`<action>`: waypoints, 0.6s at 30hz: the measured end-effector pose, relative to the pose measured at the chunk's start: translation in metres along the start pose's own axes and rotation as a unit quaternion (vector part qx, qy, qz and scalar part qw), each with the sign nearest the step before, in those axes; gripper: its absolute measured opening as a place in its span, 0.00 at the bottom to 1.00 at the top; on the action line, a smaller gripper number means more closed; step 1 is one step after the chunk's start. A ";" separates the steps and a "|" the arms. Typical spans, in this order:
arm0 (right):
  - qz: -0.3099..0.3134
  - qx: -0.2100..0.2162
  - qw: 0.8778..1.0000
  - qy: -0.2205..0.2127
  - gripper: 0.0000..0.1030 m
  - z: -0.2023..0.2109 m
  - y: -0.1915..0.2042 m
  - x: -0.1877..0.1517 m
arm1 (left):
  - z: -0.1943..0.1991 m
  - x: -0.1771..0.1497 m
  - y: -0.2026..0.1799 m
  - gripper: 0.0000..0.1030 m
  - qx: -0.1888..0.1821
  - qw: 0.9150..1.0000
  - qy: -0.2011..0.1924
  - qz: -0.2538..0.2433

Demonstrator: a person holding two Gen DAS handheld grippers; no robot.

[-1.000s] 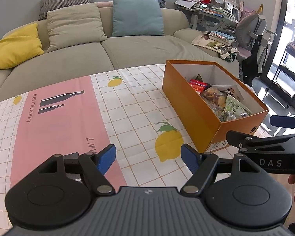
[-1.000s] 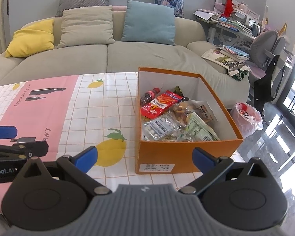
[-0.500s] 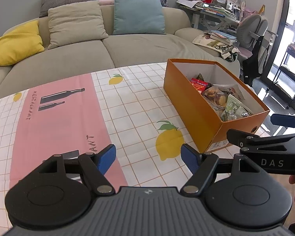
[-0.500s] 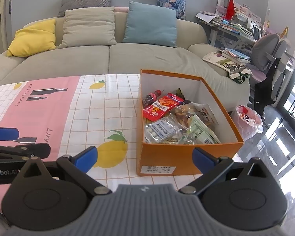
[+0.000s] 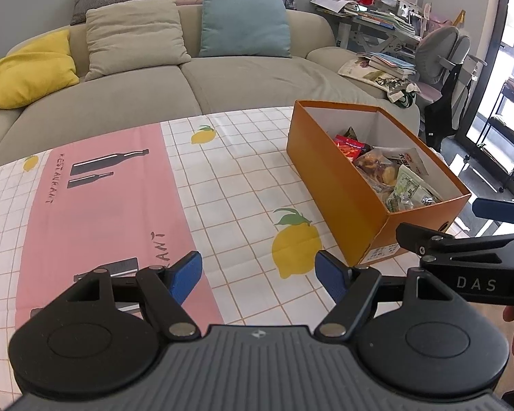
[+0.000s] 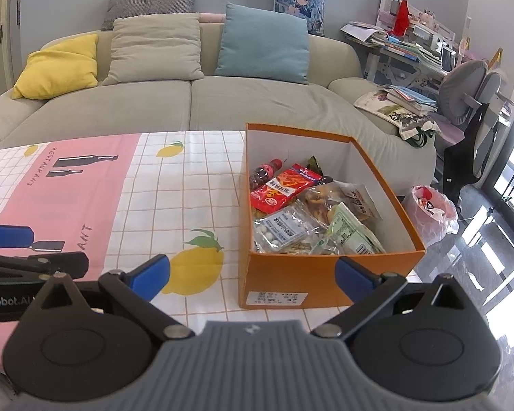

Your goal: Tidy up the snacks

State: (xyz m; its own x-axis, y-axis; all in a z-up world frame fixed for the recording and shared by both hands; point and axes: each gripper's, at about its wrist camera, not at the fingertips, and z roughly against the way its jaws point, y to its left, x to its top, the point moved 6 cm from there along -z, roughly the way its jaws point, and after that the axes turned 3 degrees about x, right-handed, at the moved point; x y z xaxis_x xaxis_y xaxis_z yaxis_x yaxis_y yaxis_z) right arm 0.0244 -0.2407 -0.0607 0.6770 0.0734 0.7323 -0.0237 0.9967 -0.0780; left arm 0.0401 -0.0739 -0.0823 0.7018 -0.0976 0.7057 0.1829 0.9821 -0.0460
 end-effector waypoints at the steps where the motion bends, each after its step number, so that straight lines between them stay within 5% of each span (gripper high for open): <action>1: 0.000 0.000 1.000 0.000 0.97 0.000 0.000 0.001 | 0.000 0.000 0.000 0.86 0.001 1.000 0.000 0.000; 18: 0.007 0.004 1.000 0.000 0.97 0.003 0.003 0.000 | 0.002 -0.001 0.001 0.86 0.008 1.000 0.002 0.000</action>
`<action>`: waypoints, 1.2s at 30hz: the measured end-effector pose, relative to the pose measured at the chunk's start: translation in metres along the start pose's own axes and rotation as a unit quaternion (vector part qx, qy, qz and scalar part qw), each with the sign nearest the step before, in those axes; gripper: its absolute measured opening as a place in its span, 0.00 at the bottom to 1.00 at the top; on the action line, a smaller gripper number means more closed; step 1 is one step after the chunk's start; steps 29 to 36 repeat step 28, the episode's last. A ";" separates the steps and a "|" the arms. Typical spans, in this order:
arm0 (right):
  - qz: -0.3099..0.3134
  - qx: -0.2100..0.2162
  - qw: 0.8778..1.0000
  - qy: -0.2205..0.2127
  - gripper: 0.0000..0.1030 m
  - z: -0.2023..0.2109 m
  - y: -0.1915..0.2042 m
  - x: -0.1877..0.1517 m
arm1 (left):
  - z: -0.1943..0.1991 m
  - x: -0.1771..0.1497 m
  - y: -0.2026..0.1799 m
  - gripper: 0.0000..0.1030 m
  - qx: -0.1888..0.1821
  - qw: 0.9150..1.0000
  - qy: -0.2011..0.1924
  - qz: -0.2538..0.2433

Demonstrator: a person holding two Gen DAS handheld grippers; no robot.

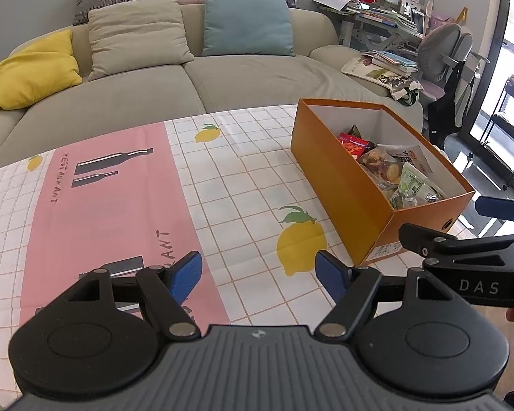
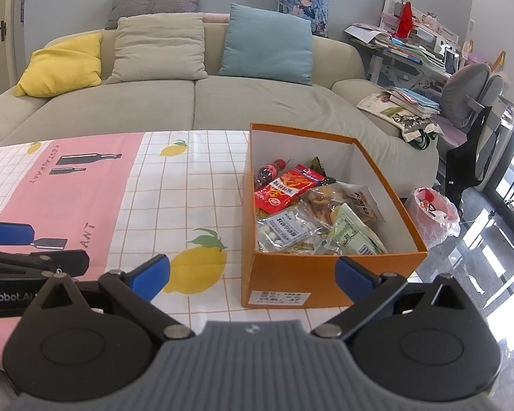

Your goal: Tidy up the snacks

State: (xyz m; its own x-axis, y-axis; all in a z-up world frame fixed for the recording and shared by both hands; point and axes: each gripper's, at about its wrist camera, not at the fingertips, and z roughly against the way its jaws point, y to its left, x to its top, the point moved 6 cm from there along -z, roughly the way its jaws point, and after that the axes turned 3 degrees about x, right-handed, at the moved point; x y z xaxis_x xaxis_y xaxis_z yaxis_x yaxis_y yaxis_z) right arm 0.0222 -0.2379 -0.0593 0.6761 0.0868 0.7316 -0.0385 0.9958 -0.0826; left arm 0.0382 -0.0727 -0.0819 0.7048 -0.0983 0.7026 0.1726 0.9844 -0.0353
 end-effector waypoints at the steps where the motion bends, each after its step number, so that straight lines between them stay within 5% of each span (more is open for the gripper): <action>1: 0.000 0.000 1.000 0.000 0.97 0.000 0.000 0.000 | 0.000 0.000 0.000 0.86 0.000 1.000 0.000 0.000; 10: 0.004 0.002 1.000 0.000 0.97 0.001 0.000 -0.001 | 0.006 0.005 0.001 0.85 0.030 0.999 -0.035 -0.005; 36: 0.018 0.000 1.000 -0.005 0.97 0.002 0.006 -0.002 | 0.006 0.005 0.007 0.86 0.038 0.999 -0.039 0.002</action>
